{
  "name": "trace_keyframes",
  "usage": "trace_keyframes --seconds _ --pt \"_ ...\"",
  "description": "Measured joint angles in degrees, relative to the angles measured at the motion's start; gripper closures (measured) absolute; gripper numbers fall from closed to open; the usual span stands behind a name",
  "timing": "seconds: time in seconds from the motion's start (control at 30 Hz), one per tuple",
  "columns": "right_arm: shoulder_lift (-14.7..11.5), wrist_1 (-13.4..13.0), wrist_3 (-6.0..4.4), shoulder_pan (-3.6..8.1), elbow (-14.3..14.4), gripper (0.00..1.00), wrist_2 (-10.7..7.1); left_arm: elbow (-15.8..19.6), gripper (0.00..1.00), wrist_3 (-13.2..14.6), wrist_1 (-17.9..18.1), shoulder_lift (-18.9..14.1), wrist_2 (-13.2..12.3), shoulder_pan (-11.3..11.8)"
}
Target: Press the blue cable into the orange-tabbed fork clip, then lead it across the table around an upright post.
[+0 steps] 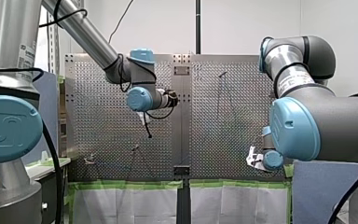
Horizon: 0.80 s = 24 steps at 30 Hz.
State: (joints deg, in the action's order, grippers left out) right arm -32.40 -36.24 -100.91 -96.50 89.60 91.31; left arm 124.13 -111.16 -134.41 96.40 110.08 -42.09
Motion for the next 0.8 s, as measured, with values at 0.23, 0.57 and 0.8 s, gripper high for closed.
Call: trace_keyframes --seconds 0.23,0.57,0.8 --pt "0.0 0.2 0.06 0.0 -0.1 1.0 -0.06 4.0 0.01 1.7 3.4 1.2 -0.4 0.5" --pt "0.0 0.3 0.26 -0.22 -0.1 1.0 -0.07 9.8 0.01 2.4 5.3 1.4 -2.0 1.9" --pt "-0.1 0.4 0.34 -0.3 -0.2 1.0 -0.06 11.1 0.01 2.5 5.4 1.4 -2.1 2.1"
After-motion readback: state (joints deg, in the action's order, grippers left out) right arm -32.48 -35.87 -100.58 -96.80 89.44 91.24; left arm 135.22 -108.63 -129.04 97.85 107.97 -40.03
